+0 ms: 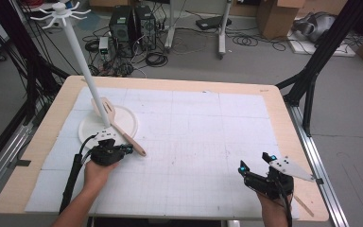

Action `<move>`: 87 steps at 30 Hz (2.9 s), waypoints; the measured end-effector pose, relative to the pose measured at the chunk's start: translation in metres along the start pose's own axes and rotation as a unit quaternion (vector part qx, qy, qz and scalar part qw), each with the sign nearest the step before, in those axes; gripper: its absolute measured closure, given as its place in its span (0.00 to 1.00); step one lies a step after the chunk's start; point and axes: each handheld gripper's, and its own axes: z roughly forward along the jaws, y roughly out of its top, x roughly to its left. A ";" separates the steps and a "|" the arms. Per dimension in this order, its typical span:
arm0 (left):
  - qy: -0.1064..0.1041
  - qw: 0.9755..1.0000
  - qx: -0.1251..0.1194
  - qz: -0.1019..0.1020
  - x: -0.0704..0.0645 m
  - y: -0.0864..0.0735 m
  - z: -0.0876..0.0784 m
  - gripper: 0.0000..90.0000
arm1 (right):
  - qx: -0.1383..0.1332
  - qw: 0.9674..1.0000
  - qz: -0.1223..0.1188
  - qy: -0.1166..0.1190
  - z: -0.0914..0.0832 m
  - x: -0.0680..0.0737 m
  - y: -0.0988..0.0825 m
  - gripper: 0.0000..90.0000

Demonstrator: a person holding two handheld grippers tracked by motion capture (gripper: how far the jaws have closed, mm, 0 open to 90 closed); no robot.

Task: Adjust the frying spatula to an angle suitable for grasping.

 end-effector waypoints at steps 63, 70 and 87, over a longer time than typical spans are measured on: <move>0.042 0.986 -0.154 0.039 0.032 -0.035 -0.130 0.33 | 0.038 0.976 -0.080 0.199 0.146 0.125 0.055 0.24; 0.049 0.987 -0.152 0.017 0.045 -0.043 -0.136 0.33 | 0.092 0.964 -0.098 0.230 0.200 0.166 0.054 0.24; 0.047 0.986 -0.159 0.005 0.050 -0.046 -0.139 0.34 | 0.169 0.941 -0.124 0.265 0.260 0.209 0.042 0.62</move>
